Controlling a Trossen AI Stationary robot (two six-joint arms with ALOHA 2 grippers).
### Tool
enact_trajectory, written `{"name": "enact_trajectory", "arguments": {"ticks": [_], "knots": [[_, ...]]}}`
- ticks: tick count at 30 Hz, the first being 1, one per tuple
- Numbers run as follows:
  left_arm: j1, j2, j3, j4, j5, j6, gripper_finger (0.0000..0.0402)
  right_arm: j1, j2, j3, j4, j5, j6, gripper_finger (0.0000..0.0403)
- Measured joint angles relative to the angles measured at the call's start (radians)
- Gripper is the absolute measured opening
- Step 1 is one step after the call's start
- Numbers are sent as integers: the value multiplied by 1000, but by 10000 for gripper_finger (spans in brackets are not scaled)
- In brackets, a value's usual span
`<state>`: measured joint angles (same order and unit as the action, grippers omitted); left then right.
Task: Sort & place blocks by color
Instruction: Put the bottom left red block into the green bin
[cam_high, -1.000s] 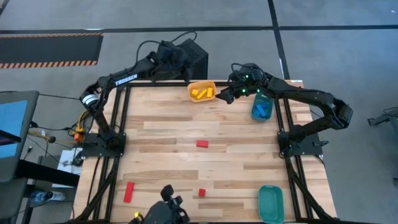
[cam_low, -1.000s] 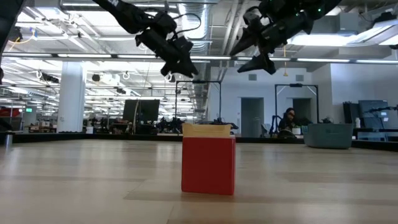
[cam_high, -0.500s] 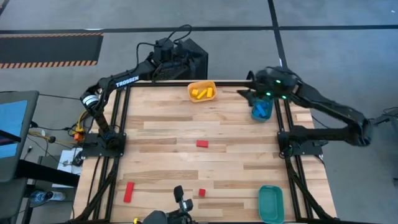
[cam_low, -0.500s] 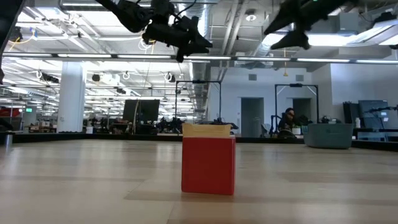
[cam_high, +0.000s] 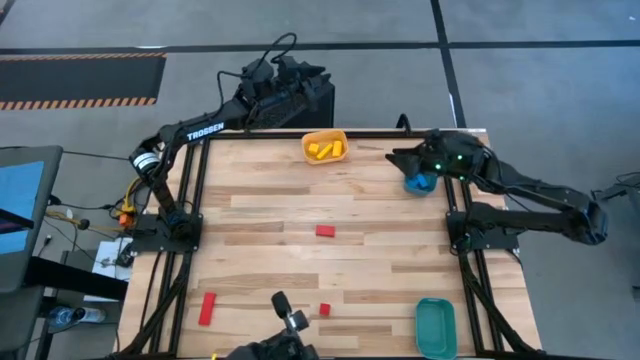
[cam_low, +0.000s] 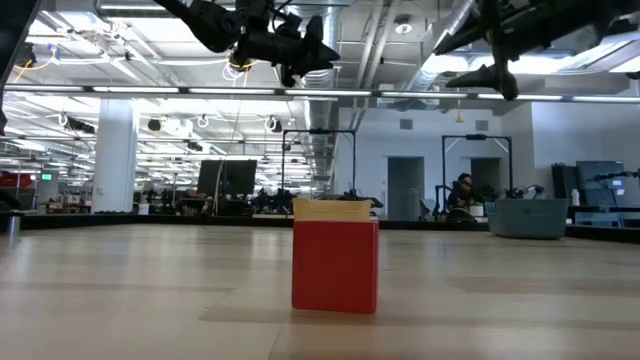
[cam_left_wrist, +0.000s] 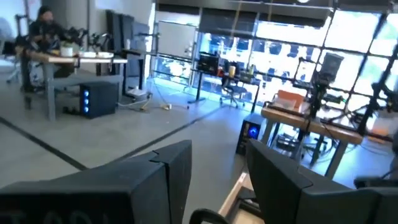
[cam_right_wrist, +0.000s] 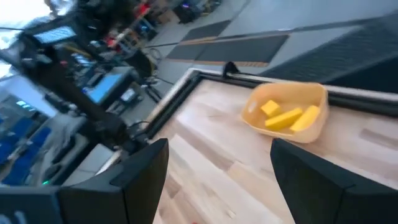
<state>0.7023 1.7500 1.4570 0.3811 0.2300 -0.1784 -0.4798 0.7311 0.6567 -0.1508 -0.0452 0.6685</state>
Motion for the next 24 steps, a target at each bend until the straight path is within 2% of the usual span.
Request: {"name": "enact_trajectory", "arguments": {"ticks": [6, 13, 20, 24], "knots": [[-2, 1, 0, -4, -7, -55, 137, 84, 20, 0, -9, 127, 13, 301], [-56, -32, 0, -21, -2, -64, 137, 140, -16, 0, -70, 137, 14, 301], [-138, -84, 0, -164, -155, -24, 137, 227, -37, 0, -145, 201, -21, 301], [-196, -85, 0, -276, -175, -49, 137, 259, 5, -18, -117, 205, -84, 301]]}}
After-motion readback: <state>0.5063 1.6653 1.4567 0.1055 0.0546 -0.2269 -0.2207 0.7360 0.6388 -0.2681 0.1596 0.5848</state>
